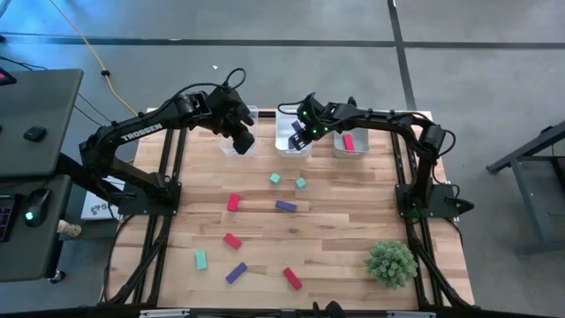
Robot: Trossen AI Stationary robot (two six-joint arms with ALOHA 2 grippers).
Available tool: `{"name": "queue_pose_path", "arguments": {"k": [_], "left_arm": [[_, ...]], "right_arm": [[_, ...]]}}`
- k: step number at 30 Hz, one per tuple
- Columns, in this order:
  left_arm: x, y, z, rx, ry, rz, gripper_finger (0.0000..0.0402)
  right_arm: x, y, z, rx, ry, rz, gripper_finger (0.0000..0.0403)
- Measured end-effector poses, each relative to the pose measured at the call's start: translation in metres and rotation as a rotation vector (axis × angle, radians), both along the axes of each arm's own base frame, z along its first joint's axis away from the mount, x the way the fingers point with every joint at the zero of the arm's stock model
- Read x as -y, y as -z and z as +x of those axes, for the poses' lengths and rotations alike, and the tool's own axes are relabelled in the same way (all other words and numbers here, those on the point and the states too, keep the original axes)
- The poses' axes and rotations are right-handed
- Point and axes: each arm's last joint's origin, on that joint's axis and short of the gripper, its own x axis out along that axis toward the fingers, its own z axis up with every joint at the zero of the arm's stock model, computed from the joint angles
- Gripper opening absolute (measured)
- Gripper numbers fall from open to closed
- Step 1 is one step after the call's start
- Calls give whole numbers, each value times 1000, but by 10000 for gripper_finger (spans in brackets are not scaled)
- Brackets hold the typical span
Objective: Sort & place blocks by color
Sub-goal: Put the blue block into the white bin, then put the light blue block into the transparent bin
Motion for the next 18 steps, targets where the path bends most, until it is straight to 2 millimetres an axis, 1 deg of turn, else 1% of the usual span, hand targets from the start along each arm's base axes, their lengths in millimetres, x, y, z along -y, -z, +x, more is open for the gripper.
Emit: {"name": "queue_pose_path", "arguments": {"k": [6,12,18], "left_arm": [[0,0,0,-1,1,0,111],[-1,0,0,-14,-17,21,111],[-1,0,-1,-22,-28,32,111]], "right_arm": [[-1,3,0,-19,-2,10,113],[-6,3,3,-23,-44,-14,130],[-8,3,5,-38,-35,-44,148]]}}
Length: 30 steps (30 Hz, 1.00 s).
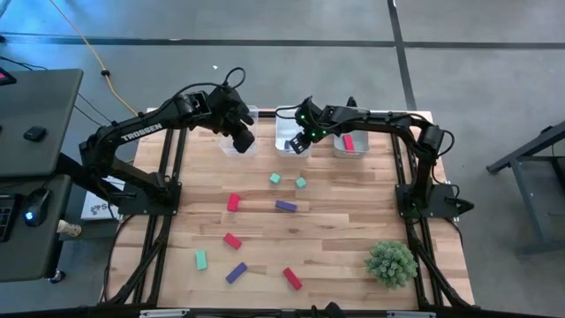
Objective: Sort & place blocks by color
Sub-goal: Put the light blue block into the transparent bin
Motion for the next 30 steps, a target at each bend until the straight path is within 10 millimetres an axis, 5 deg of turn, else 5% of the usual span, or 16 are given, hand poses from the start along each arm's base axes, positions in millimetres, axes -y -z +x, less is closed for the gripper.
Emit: {"name": "queue_pose_path", "arguments": {"k": [13,23,30], "left_arm": [[0,0,0,-1,-4,0,113],[0,1,-2,-4,-81,-28,176],[0,2,0,-51,89,49,206]], "right_arm": [[3,-13,-2,54,3,-41,149],[-1,-48,-12,151,2,-99,149],[-8,-81,-26,228,4,-143,149]]}}
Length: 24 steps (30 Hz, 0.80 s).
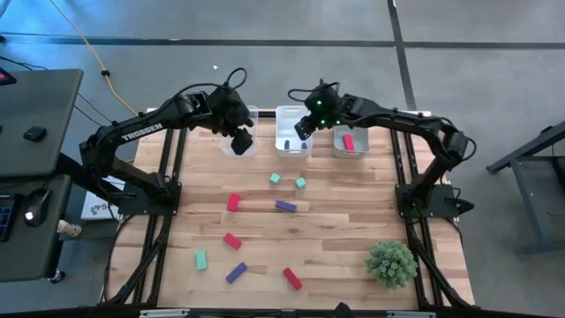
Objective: Sort & place blocks by color
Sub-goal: Put the light blue block into the transparent bin
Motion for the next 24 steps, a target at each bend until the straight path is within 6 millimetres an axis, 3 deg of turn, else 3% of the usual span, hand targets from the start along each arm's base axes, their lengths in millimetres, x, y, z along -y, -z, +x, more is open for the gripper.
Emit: {"name": "queue_pose_path", "arguments": {"k": [5,12,17,24], "left_arm": [[8,3,1,5,58,-101,203],[33,9,1,-90,-3,-251,202],[53,12,4,-149,-87,-289,202],[85,14,8,-211,-164,-310,202]], "right_arm": [[-7,-27,-14,54,3,-66,149],[-13,-55,-34,104,67,-153,149],[-15,-62,-40,110,91,-170,149],[-18,-56,-45,36,88,-132,149]]}}
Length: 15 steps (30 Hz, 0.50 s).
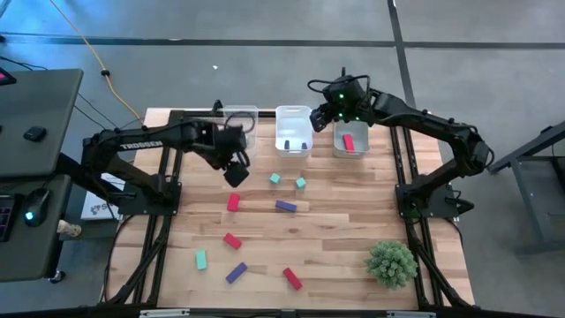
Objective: Sort & place blocks by color
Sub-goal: Put the light blue block into the transparent bin
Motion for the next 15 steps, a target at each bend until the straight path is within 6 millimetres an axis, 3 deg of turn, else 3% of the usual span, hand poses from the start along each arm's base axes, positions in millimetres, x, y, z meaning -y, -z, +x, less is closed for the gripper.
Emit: {"name": "queue_pose_path", "arguments": {"k": [7,15], "left_arm": [[31,1,3,-29,-41,-12,200],[59,3,-3,-100,-120,-28,195]], "right_arm": [[-10,8,-3,-63,40,110,149],[-31,9,5,-74,-30,116,149]]}}
